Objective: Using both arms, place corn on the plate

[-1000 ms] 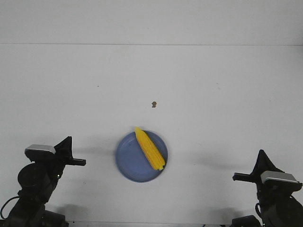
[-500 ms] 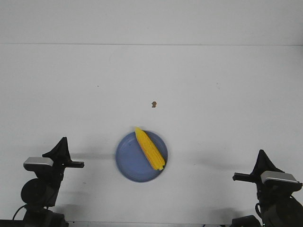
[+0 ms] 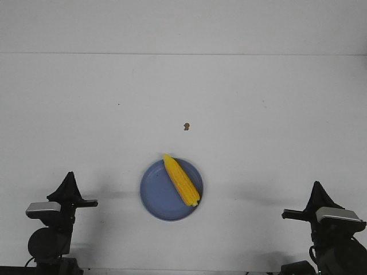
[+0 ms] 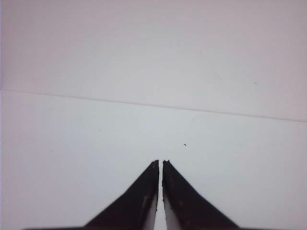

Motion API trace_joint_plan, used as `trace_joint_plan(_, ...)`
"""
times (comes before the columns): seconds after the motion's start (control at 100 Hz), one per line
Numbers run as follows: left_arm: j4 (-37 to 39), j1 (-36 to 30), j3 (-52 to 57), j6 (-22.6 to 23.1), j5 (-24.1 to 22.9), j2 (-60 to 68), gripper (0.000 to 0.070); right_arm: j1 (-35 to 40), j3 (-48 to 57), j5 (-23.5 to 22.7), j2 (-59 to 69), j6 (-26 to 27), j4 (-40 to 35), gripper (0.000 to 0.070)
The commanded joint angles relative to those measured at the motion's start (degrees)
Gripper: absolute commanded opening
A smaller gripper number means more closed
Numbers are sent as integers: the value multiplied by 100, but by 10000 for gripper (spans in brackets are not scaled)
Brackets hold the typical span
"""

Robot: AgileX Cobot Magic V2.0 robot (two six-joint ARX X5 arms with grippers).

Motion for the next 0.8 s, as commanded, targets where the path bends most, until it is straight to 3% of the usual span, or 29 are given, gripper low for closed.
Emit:
trace_joint_plan(0.0, 107, 20, -114, -20, -24, -9, 12, 4, 42, 0, -2, -26, 59, 1)
trace_joint_plan(0.79, 149, 33, -111, -35, -20, -7, 12, 4, 42, 0, -2, -26, 59, 0)
